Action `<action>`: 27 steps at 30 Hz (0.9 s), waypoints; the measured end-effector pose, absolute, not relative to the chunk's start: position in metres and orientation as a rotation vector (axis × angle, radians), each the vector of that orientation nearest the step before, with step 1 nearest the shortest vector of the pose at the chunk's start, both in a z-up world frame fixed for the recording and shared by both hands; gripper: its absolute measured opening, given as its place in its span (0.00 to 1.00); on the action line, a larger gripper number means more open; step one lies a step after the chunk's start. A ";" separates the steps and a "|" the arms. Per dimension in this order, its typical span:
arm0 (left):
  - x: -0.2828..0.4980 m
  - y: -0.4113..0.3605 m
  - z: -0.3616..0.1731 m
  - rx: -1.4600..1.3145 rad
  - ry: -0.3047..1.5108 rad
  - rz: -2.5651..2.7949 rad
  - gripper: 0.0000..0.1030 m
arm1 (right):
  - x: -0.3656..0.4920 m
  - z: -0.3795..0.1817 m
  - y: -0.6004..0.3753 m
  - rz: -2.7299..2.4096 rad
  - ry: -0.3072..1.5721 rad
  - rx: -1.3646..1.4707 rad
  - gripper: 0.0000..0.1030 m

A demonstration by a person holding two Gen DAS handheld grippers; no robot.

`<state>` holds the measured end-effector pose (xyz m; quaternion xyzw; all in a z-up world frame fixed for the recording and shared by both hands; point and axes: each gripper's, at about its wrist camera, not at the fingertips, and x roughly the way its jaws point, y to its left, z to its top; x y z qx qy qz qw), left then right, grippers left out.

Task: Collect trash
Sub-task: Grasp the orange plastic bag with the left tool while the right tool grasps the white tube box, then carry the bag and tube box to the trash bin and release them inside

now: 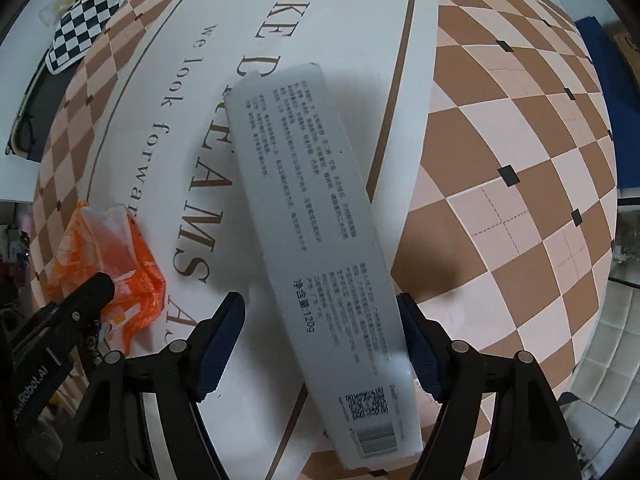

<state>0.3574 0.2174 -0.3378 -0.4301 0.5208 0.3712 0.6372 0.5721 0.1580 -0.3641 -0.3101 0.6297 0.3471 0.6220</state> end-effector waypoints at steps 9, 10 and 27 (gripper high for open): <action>0.367 0.226 -0.344 -0.968 1.206 0.802 0.41 | 0.560 -0.372 0.161 0.783 1.413 -0.761 0.70; 0.369 0.225 -0.342 -0.954 1.209 0.802 0.34 | 0.558 -0.372 0.160 0.771 1.401 -0.773 0.64; 0.320 0.166 -0.264 -0.650 1.154 0.824 0.19 | 0.524 -0.325 0.096 0.798 1.305 -0.606 0.49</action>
